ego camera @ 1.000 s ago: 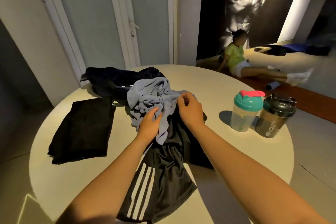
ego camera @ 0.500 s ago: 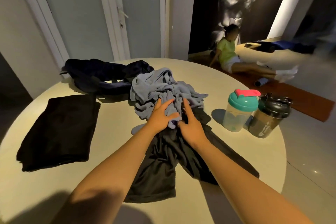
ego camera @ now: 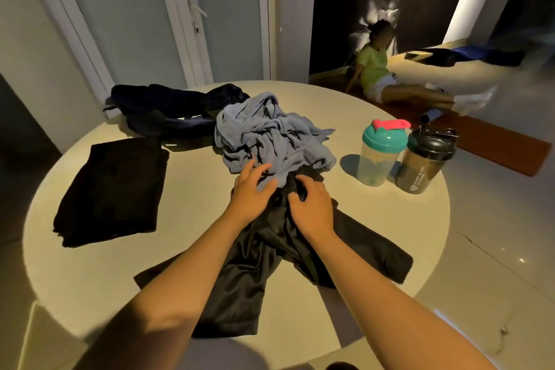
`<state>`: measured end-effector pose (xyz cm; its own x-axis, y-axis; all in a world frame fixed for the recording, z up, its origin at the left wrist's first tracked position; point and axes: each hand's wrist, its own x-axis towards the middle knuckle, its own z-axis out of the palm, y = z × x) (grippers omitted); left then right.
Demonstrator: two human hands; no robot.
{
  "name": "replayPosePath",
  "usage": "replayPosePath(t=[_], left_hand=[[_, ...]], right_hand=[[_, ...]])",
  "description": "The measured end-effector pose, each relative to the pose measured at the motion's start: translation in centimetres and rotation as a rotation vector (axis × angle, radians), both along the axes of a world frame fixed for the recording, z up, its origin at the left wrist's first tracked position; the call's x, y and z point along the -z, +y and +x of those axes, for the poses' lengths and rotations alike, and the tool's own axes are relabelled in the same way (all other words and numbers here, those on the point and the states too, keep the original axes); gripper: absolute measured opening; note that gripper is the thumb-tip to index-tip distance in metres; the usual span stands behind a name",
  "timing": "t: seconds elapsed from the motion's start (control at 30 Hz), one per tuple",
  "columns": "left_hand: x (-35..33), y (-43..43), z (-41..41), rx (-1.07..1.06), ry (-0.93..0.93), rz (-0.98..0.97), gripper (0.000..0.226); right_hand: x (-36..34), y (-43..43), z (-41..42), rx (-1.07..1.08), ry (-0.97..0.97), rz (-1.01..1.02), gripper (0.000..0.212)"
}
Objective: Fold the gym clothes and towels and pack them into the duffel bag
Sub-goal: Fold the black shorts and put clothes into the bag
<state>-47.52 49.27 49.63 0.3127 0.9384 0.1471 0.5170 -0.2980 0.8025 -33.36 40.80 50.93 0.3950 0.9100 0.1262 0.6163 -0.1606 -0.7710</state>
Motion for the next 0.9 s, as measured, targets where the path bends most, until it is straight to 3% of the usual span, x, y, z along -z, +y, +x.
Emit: replayPosePath(t=[0.07, 0.13, 0.2, 0.3, 0.37, 0.47, 0.6, 0.7, 0.8, 0.9], left_hand=[[1.2, -2.3, -0.9, -0.029, 0.052, 0.063, 0.048], [1.9, -4.7, -2.2, -0.062, 0.035, 0.095, 0.057], [2.1, -6.8, -3.5, -0.066, -0.020, 0.072, 0.061], [1.8, -10.1, -5.1, -0.036, 0.016, 0.025, 0.049], [1.8, -12.1, -6.0, -0.043, 0.011, -0.019, 0.042], [1.5, -15.3, -6.9, -0.096, -0.008, -0.089, 0.042], [0.8, -18.0, -7.9, -0.161, -0.045, -0.198, 0.059], [0.2, -18.8, -8.8, -0.135, 0.073, -0.178, 0.070], [-0.5, -19.4, -9.7, -0.068, 0.193, -0.218, 0.062], [-1.8, -20.0, -9.4, 0.115, 0.090, -0.331, 0.047]], right_hand=[[-0.5, -0.9, -0.1, -0.120, 0.257, 0.024, 0.040], [-0.7, -2.4, -0.3, -0.183, 0.384, 0.025, 0.032], [-0.5, -3.9, -0.4, -0.120, 0.243, 0.056, 0.030], [0.1, -6.1, -0.2, 0.001, -0.193, -0.062, 0.043], [0.5, -7.4, -0.6, -0.096, -0.228, -0.196, 0.048], [0.9, -9.4, -1.5, -0.244, -0.058, -0.140, 0.041], [0.1, -12.0, -3.8, -0.381, 0.198, -0.027, 0.018], [0.1, -13.8, -5.3, -0.413, 0.247, 0.019, 0.013], [0.3, -15.4, -5.4, -0.448, 0.242, 0.045, 0.012], [-0.3, -16.7, -4.6, -0.362, 0.364, 0.018, 0.011]])
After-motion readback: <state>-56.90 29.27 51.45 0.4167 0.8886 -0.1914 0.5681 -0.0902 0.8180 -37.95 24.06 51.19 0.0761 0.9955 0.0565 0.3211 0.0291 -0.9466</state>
